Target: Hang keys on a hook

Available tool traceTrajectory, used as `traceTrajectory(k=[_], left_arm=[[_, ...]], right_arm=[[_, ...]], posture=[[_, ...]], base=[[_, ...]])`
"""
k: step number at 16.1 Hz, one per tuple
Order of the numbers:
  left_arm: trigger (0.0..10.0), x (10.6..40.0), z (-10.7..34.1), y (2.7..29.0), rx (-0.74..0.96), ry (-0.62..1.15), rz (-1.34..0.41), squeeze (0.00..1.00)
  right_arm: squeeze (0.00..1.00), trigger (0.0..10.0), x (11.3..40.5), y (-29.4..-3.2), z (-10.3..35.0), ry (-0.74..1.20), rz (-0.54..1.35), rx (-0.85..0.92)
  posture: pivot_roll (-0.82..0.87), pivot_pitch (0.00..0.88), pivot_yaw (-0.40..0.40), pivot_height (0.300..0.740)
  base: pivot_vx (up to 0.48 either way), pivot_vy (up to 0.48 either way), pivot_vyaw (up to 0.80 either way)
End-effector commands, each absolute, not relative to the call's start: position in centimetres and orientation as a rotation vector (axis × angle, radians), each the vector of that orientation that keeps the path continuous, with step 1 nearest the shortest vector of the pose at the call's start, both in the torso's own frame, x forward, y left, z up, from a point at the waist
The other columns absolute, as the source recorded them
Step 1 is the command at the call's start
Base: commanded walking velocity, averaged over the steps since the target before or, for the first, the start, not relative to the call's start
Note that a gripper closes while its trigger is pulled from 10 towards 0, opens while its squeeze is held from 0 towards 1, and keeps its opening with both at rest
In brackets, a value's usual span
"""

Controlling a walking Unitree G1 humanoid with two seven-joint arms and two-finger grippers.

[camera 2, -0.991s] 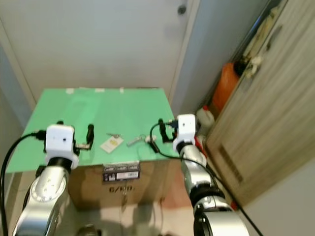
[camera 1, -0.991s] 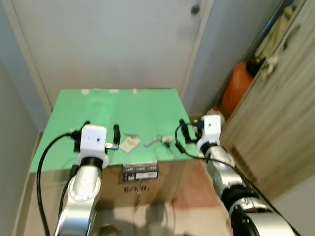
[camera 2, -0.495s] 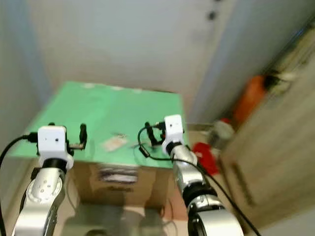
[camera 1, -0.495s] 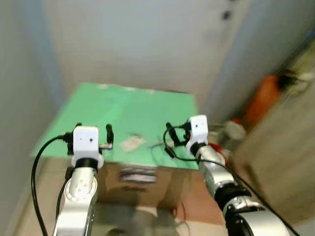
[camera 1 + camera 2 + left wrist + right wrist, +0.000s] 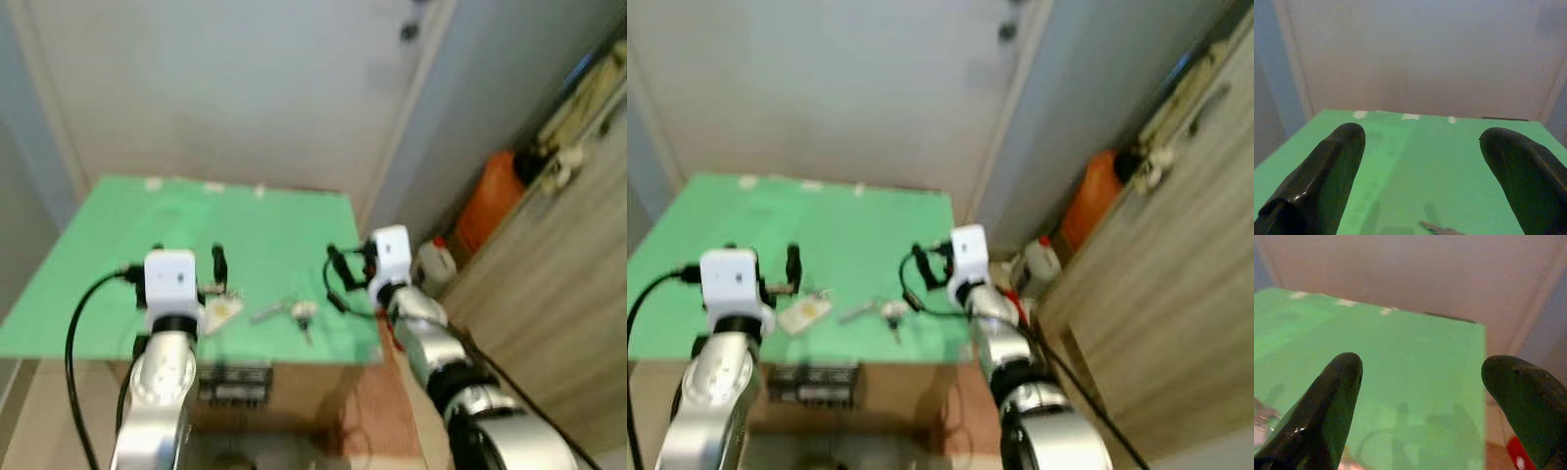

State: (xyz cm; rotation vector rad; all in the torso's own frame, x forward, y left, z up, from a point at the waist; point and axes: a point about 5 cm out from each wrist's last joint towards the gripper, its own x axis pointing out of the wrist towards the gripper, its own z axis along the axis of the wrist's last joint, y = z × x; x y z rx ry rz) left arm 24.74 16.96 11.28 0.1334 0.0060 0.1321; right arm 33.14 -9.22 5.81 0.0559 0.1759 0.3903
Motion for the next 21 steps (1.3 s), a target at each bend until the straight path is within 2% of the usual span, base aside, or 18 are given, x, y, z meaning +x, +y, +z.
traceTrajectory(k=[1, 4, 7, 11, 14, 18, 21], left_arm=[[10.0, 24.5, 11.3, 16.1, 0.124, 0.008, 0.115, 0.0], [10.0, 23.5, 11.7, 15.9, 0.127, 0.015, 0.1, 0.0], [10.0, 21.3, 12.4, 16.0, 0.147, 0.038, 0.089, 0.0], [10.0, 20.1, 13.1, 15.5, 0.155, 0.041, 0.086, 0.0], [10.0, 19.9, 13.5, 15.4, 0.157, 0.044, 0.105, 0.0], [10.0, 20.1, 13.5, 15.2, 0.156, 0.047, 0.105, 0.0], [10.0, 20.7, 13.1, 15.3, 0.154, 0.057, 0.102, 0.0]], right_arm=[[0.0, 10.0, 33.2, -9.9, 5.5, 0.208, 0.374, 0.066], [0.0, 10.0, 33.1, -8.9, 5.1, 0.255, 0.384, 0.094], [0.0, 10.0, 32.2, -7.4, 3.7, 0.371, 0.415, 0.18], [0.0, 10.0, 30.6, -5.3, 2.3, 0.466, 0.496, 0.236], [0.0, 10.0, 30.2, -4.1, 2.3, 0.455, 0.563, 0.158], [0.0, 10.0, 31.0, -4.3, 3.1, 0.427, 0.541, 0.153], [0.0, 10.0, 31.8, -4.6, 3.9, 0.389, 0.517, 0.108]], posture=[[0.23, 0.0, -0.155, 0.709], [0.25, 0.029, -0.15, 0.709], [0.31, 0.142, -0.147, 0.709], [0.35, 0.198, -0.171, 0.709], [0.35, 0.196, -0.191, 0.709], [0.34, 0.182, -0.198, 0.709], [0.32, 0.133, -0.2, 0.699]], base=[[0.0, 0.0, 0.0], [0.0, 0.0, 0.0], [0.0, 0.0, 0.0], [0.0, 0.0, 0.0], [0.0, 0.0, 0.0], [0.0, 0.0, 0.0], [0.0, 0.0, 0.0]])
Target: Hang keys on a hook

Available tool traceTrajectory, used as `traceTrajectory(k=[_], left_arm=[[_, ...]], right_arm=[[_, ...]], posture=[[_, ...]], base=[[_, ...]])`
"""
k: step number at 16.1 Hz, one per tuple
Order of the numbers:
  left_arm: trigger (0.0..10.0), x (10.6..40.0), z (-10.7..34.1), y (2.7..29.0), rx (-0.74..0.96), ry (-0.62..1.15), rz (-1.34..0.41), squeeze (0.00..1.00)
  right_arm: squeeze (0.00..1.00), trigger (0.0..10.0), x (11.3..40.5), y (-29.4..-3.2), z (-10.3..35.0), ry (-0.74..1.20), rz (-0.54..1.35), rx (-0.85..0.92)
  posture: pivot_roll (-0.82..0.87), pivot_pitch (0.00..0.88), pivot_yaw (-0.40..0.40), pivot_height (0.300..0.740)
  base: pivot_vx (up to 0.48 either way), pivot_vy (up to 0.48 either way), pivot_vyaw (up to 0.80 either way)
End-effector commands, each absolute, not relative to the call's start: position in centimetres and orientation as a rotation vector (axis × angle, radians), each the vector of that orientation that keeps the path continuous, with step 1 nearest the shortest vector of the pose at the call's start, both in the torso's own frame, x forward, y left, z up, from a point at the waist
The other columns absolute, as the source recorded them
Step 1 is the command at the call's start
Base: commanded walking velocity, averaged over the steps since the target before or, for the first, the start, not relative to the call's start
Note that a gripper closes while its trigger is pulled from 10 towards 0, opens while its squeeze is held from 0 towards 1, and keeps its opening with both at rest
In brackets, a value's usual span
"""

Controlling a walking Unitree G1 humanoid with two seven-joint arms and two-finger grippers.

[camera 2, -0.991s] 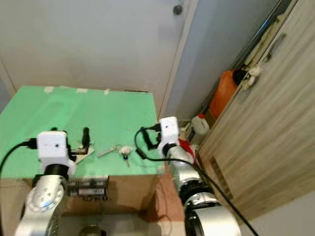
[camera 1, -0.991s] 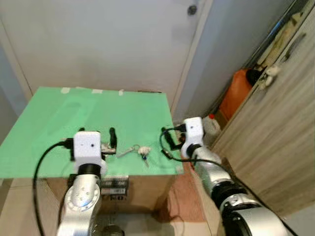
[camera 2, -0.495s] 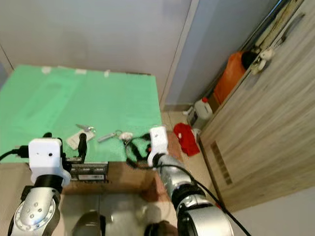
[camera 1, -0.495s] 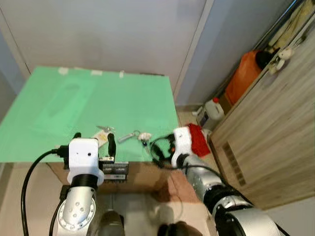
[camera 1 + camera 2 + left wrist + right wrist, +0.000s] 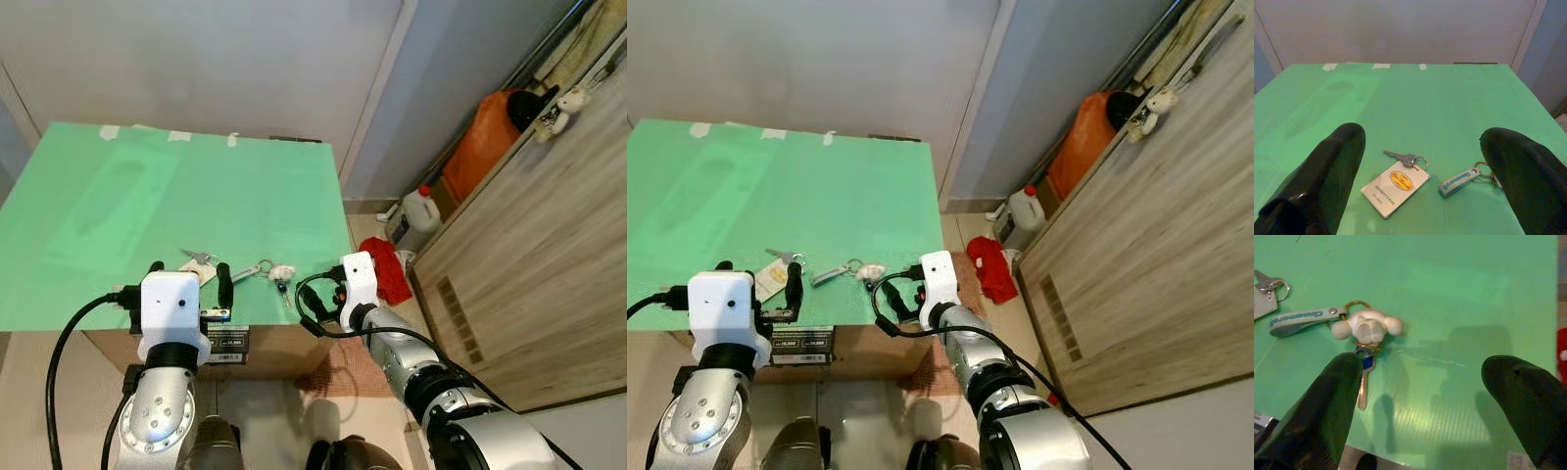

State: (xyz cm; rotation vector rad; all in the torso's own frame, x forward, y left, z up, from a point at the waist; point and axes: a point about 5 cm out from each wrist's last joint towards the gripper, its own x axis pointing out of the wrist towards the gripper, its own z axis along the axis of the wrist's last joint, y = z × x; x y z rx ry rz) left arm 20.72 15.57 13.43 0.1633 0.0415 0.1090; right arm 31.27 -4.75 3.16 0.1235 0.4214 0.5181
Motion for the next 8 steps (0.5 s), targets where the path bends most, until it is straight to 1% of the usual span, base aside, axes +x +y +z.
traceTrajectory(k=[1, 4, 8], left_arm=[[10.0, 21.1, 12.9, 15.4, 0.151, 0.056, 0.102, 0.0], [10.0, 22.3, 12.7, 15.5, 0.141, 0.047, 0.101, 0.0], [10.0, 23.1, 12.4, 15.1, 0.136, 0.041, 0.086, 0.0]], right_arm=[[0.0, 10.0, 32.0, -4.6, 4.3, 0.365, 0.513, 0.114], [0.0, 10.0, 32.2, -4.7, 4.5, 0.347, 0.508, 0.11], [0.0, 10.0, 32.4, -5.2, 4.6, 0.338, 0.486, 0.1]], posture=[[0.31, 0.098, -0.198, 0.689], [0.29, 0.047, -0.193, 0.659], [0.27, 0.022, -0.187, 0.62]], base=[[0.0, 0.0, 0.0], [0.0, 0.0, 0.0], [0.0, 0.0, 0.0]])
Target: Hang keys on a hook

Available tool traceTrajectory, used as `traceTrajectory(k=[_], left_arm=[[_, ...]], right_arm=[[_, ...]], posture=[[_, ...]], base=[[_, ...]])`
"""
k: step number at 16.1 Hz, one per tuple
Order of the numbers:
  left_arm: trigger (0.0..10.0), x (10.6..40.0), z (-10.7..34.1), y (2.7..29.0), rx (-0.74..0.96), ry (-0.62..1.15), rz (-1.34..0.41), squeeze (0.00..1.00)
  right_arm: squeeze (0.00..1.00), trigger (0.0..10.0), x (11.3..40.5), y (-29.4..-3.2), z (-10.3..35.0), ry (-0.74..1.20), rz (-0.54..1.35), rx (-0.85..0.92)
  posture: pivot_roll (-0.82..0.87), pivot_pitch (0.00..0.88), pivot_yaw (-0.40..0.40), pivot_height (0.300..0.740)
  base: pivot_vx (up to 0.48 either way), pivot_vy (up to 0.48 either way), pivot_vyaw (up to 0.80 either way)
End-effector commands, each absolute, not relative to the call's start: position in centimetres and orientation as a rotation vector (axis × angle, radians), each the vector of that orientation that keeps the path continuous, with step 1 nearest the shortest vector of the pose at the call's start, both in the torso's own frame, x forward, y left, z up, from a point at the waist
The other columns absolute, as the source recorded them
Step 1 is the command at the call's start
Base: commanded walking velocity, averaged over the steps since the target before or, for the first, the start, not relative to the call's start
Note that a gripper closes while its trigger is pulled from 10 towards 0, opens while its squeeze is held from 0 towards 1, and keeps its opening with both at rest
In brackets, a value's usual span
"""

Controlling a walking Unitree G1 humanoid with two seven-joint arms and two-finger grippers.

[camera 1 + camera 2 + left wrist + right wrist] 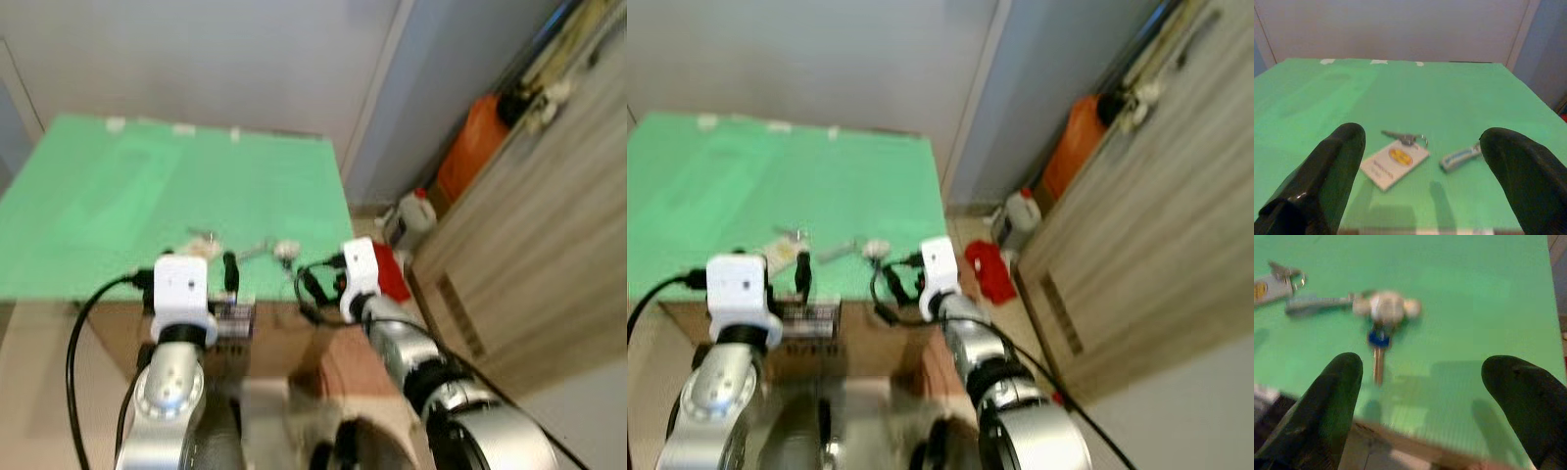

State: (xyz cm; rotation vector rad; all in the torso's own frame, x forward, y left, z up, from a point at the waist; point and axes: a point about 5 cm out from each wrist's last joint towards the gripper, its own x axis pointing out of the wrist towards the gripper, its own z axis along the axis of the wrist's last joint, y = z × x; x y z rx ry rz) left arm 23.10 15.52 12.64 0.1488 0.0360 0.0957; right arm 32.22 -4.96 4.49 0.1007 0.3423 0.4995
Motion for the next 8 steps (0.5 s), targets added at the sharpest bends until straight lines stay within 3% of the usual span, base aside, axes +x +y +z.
traceTrajectory(k=[1, 8], left_arm=[[10.0, 23.3, 12.41, 15.17, 0.136, 0.037, 0.085, 0.0], [10.0, 23.45, 12.24, 15.53, 0.165, 0.028, 0.101, 0.0]], right_arm=[[0.0, 10.0, 32.51, -5.32, 4.76, 0.326, 0.472, 0.104], [0.0, 10.0, 32.46, -5.5, 4.91, 0.285, 0.468, 0.065]], posture=[[0.27, 0.018, -0.186, 0.611], [0.28, 0.026, -0.191, 0.601]], base=[[0.0, 0.0, 0.0], [0.0, 0.0, 0.0]])
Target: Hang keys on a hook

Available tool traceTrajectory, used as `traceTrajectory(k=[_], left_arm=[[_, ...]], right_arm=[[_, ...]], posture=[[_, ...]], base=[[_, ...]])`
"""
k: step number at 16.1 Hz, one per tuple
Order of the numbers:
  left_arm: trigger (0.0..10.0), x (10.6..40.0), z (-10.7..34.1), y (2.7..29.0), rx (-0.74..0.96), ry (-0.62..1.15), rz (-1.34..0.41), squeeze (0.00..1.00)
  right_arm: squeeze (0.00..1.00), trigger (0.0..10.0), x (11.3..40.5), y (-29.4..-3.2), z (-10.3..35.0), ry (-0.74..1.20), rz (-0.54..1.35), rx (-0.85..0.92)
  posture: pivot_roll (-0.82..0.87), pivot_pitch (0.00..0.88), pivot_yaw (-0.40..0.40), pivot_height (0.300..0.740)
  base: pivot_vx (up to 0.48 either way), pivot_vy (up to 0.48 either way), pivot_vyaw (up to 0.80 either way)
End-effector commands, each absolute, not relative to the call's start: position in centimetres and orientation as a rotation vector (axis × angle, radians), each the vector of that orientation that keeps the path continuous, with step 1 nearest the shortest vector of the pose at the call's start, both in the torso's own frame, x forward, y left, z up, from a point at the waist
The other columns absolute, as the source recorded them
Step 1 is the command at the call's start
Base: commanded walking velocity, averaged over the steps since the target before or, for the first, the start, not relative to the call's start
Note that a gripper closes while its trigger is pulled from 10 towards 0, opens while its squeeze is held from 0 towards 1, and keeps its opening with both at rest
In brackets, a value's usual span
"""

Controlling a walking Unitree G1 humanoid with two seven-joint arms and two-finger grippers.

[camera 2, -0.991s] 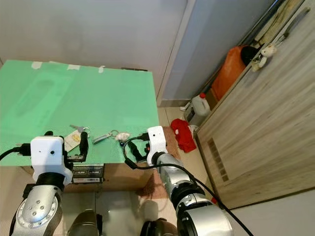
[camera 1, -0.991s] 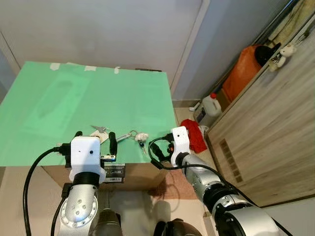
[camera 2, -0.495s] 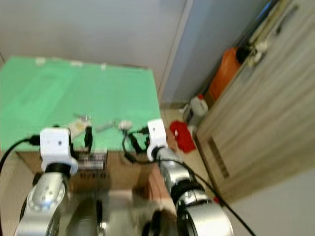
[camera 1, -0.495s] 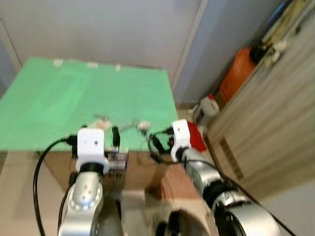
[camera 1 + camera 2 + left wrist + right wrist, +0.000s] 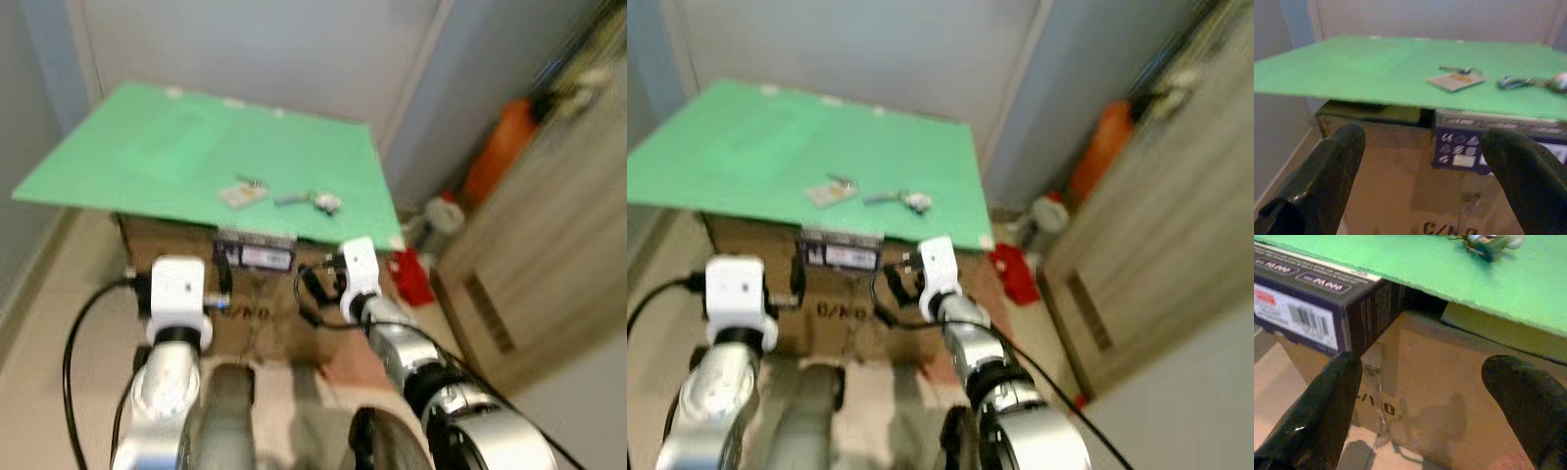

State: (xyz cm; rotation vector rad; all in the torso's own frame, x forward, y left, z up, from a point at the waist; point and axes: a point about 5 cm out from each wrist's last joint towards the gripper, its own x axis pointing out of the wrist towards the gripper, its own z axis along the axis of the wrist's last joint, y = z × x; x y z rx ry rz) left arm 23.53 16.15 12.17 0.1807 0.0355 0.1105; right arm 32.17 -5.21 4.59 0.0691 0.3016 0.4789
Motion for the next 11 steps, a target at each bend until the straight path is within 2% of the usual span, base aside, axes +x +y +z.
traceTrajectory(k=[1, 3, 5, 11], left_arm=[[10.0, 23.5, 12.2, 15.5, 0.178, 0.027, 0.099, 0.0], [10.0, 23.6, 12.2, 15.6, 0.181, 0.024, 0.099, 0.0], [10.0, 23.7, 12.3, 15.6, 0.179, 0.014, 0.094, 0.0], [10.0, 24.2, 12.3, 15.4, 0.197, 0.009, 0.068, 0.0]], right_arm=[[0.0, 10.0, 32.5, -5.6, 4.9, 0.283, 0.463, 0.071], [0.0, 10.0, 32.8, -5.7, 5.4, 0.255, 0.447, 0.102], [0.0, 10.0, 33.7, -5.8, 7.2, 0.167, 0.411, 0.218], [0.0, 10.0, 35.8, -5.7, 11.1, 0.046, 0.336, 0.415]], posture=[[0.28, 0.025, -0.19, 0.601], [0.28, 0.024, -0.19, 0.601], [0.28, 0.021, -0.187, 0.601], [0.27, 0.01, -0.182, 0.601]], base=[[0.0, 0.0, 0.0], [0.0, 0.0, 0.0], [0.0, 0.0, 0.0], [0.0, 0.0, 0.0]])
